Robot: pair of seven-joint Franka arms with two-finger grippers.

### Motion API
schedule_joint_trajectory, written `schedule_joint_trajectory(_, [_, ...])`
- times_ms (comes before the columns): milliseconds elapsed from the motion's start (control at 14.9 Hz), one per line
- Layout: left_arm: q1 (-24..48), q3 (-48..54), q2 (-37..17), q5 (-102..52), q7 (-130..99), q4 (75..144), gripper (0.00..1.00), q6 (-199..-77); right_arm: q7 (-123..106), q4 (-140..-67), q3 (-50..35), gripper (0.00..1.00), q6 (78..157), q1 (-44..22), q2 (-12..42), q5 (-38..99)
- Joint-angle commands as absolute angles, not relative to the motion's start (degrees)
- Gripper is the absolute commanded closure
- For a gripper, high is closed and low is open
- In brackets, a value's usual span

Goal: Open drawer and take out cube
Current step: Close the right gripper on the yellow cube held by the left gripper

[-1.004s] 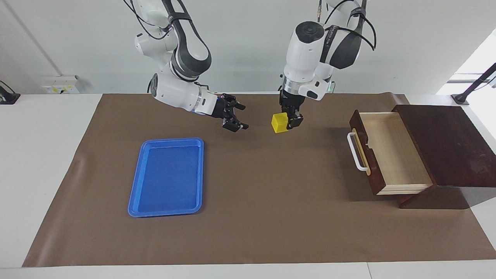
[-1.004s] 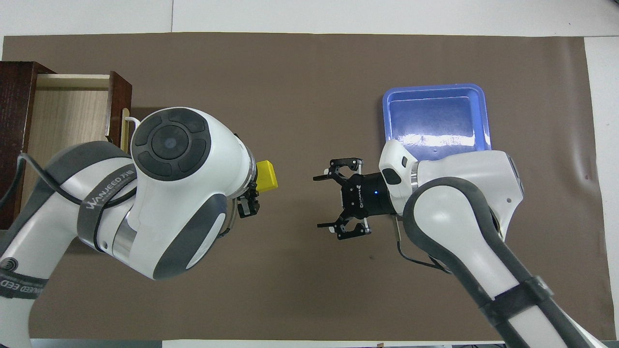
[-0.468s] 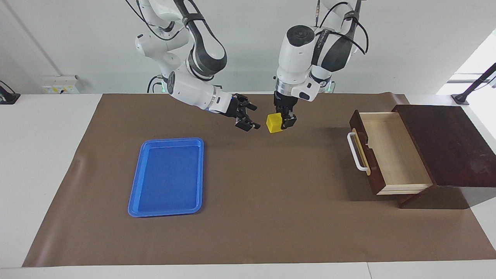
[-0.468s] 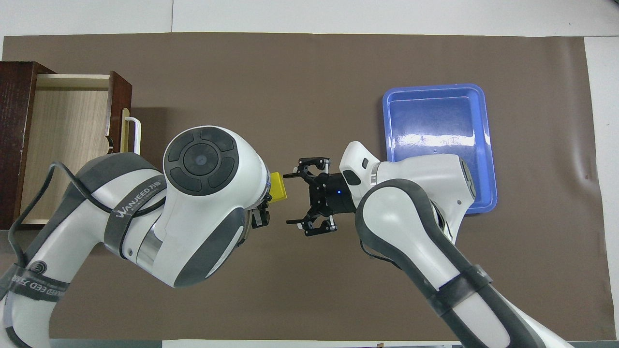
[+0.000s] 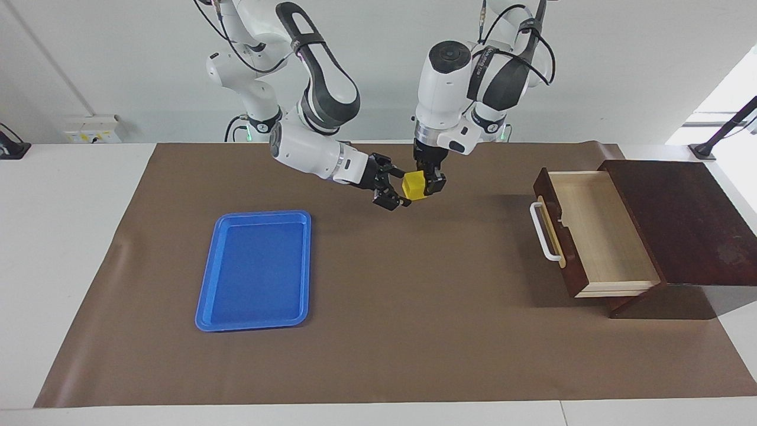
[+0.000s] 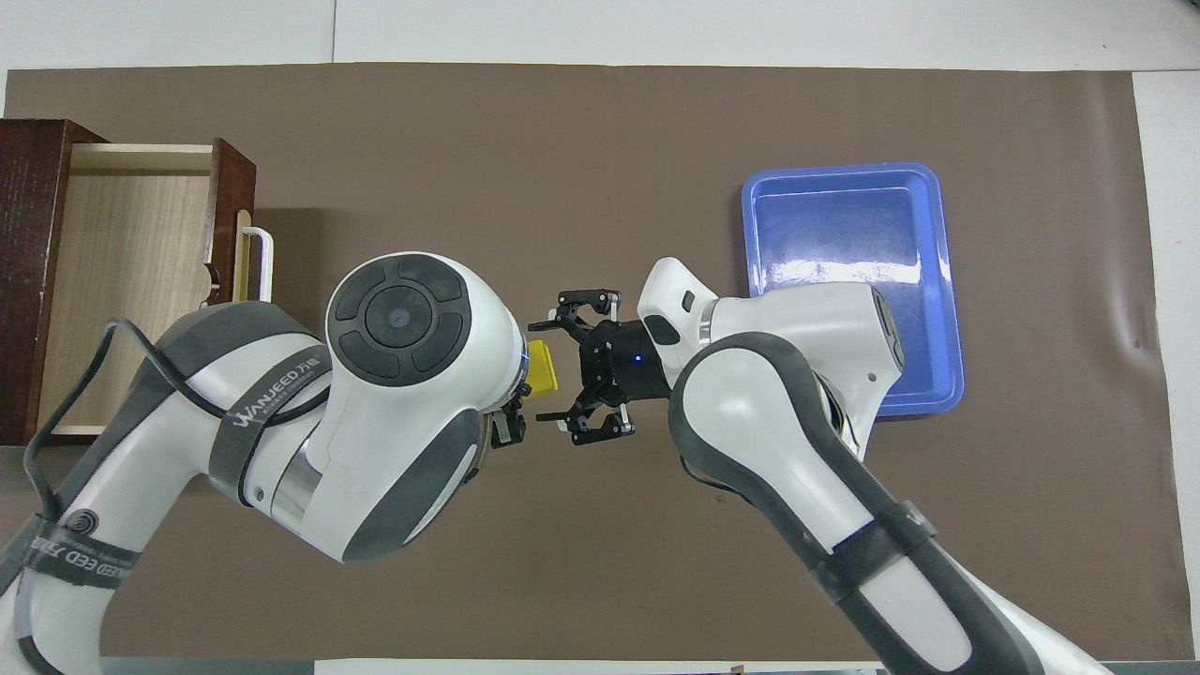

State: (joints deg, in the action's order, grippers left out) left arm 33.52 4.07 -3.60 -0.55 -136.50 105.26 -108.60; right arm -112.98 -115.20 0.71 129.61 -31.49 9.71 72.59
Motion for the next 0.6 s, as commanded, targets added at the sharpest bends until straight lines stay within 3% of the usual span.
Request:
schedule_joint_trajectory(0, [34.6, 3.1, -1.7, -1.5, -137.3, 107.5, 1.00, -109.8, -113.1, -114.4, 1.0, 0.00, 130.6, -32.3, 10.4, 73.9])
schedule_joint_trajectory(201, [34.6, 3.1, -1.7, -1.5, -137.3, 107.6, 1.00, -109.8, -113.0, -114.4, 0.9, 0.16, 130.8, -32.5, 10.4, 74.0])
schedule_joint_trajectory(268, [34.7, 3.1, -1.7, -1.5, -137.3, 107.6, 1.00, -109.8, -112.9, -114.4, 0.9, 0.34, 130.7, -32.4, 10.5, 74.0])
schedule_joint_trajectory(335, [34.6, 3.1, -1.7, -1.5, -137.3, 107.6, 1.00, -109.7, -112.7, -114.4, 0.9, 0.77, 130.7, -32.4, 10.5, 74.0])
schedule_joint_trajectory(401, [34.6, 3.1, -1.7, -1.5, -137.3, 107.6, 1.00, -109.7, -112.5, -114.4, 0.9, 1.00, 130.6, -32.4, 10.4, 74.0])
schedule_joint_trajectory(535, [34.6, 3.1, -1.7, -1.5, -137.3, 107.6, 1.00, -109.7, -112.2, -114.3, 1.0, 1.00, 130.5, -32.3, 10.5, 74.0])
